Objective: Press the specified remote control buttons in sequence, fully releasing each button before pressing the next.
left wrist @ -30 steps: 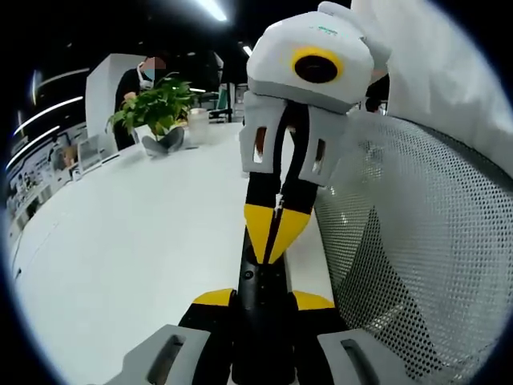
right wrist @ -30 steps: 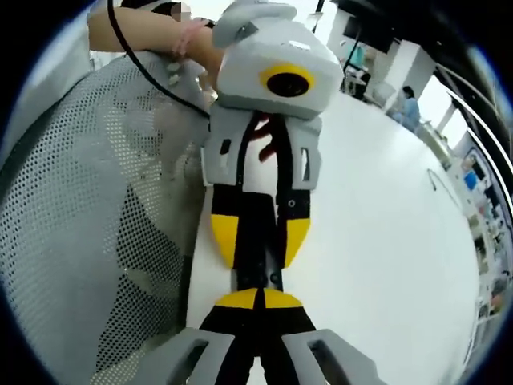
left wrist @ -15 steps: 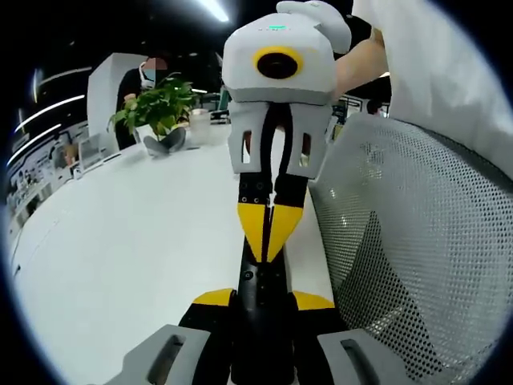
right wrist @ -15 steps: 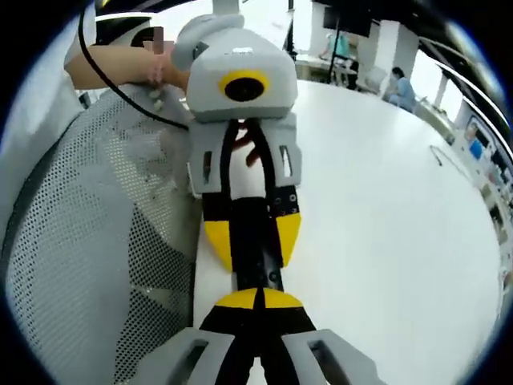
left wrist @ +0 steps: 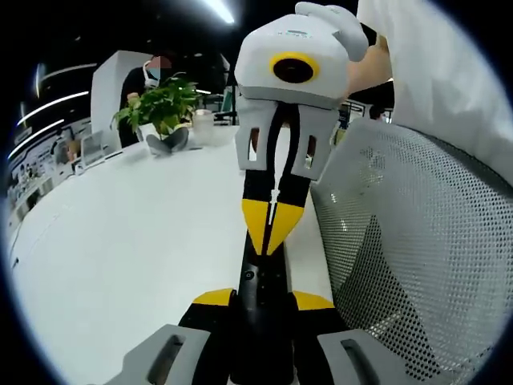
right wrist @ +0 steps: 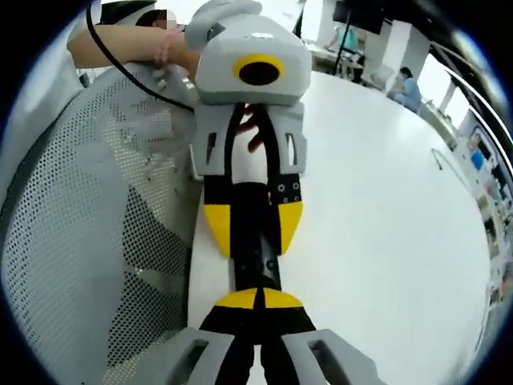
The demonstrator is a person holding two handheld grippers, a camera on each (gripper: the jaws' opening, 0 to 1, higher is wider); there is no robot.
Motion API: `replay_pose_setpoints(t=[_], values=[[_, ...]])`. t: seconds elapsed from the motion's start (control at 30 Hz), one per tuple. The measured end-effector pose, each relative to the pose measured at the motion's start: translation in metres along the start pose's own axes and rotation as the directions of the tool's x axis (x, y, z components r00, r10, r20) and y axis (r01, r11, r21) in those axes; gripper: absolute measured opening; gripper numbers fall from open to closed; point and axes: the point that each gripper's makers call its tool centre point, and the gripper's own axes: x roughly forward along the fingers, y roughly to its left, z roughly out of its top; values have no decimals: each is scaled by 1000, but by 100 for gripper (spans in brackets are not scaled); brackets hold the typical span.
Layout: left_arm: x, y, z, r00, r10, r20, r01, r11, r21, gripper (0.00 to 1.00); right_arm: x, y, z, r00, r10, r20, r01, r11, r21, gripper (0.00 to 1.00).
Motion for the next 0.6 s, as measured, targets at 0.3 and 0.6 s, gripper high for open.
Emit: replay_pose_setpoints(t=[0.3, 0.6], values=[[0, 0, 0, 1000, 0, -10, 0, 1000, 12, 26, 1, -3, -1, 998, 26, -59, -25, 1000, 7, 0], [-1, 0, 0, 1000, 2, -11, -2, 1000, 18, 26, -2, -3, 0, 995, 2, 100, -7, 999, 47, 0]])
